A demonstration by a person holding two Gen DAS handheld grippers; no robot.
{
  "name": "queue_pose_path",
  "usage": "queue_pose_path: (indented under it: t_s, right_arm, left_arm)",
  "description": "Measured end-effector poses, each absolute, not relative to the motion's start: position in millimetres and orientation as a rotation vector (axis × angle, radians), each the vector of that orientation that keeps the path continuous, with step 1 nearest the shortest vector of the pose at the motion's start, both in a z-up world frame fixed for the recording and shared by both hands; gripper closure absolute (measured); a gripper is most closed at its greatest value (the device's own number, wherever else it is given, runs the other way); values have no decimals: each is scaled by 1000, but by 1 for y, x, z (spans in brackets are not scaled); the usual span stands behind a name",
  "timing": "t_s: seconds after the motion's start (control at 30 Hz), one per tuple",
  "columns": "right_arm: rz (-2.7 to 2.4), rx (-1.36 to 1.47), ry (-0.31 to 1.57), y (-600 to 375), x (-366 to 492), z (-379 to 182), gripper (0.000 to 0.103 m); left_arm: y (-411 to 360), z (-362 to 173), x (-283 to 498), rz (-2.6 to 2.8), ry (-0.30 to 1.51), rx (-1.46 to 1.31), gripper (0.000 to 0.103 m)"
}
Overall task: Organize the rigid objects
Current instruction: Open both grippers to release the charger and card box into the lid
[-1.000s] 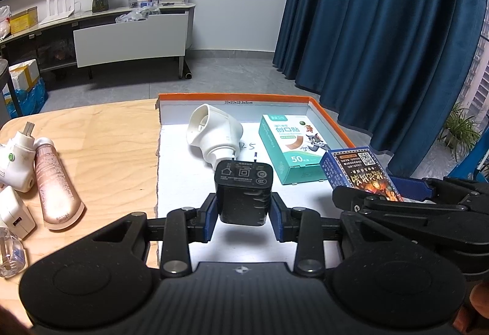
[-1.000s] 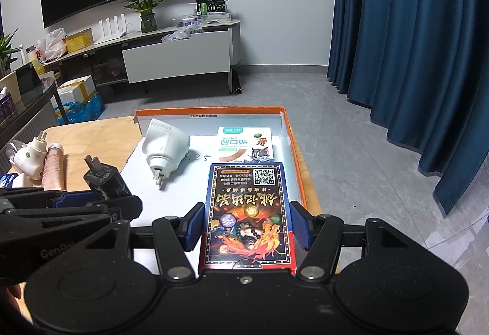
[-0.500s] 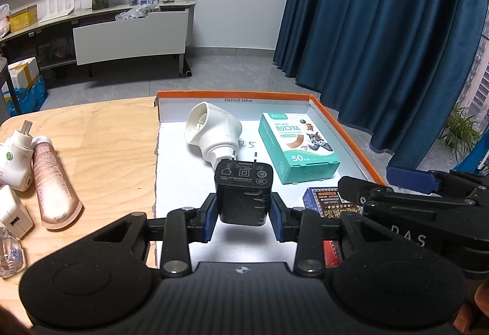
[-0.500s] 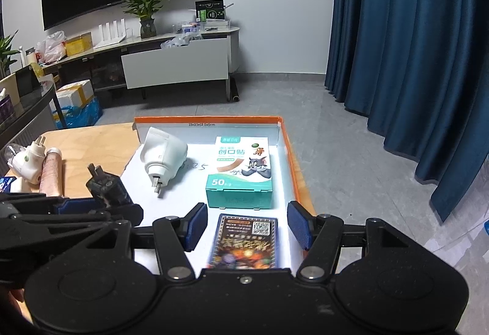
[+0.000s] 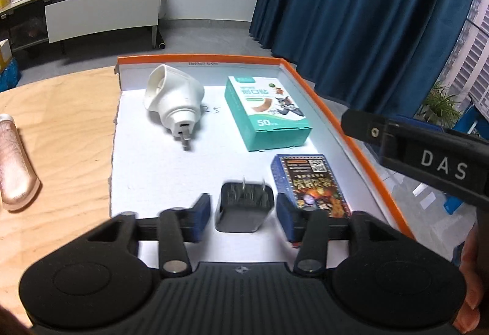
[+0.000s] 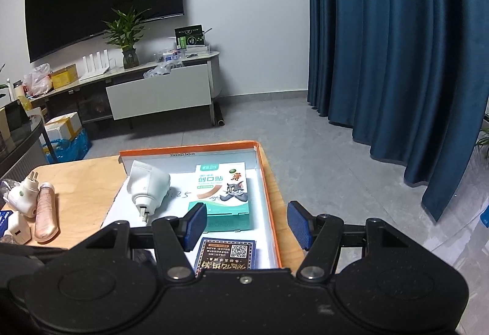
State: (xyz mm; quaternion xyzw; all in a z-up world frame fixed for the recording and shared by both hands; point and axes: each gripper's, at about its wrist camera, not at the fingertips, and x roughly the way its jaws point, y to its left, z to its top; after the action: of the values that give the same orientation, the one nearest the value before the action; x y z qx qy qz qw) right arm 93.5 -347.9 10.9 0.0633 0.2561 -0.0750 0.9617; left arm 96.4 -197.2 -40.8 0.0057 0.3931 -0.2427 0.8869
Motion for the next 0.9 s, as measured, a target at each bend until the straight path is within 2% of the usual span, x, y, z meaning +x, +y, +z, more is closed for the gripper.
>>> queue_pose_path:
  t_s: [0.13, 0.3, 0.43, 0.53, 0.67, 0.9]
  right_arm:
    - [-155, 120, 505, -345, 86, 19, 31]
    - [-151, 109, 482, -336, 76, 30, 25]
    - [-150, 117, 492, -327, 70, 34, 19]
    - [-151, 133, 496, -321, 67, 39, 13]
    - [-143, 124, 495, -311, 63, 46, 9]
    - [-80, 95, 509, -283, 55, 51, 9]
  left_arm:
    - [-194, -32, 91, -489, 803, 10, 47]
    - [-181, -11, 86, -427, 767, 3, 26]
    - [-172, 2, 81, -377, 747, 25, 17]
    - [-161, 8, 75, -348, 732, 23, 6]
    - [-144, 13, 69, -322, 728, -1, 4]
    - [-111, 14, 61, -265, 726, -15, 4]
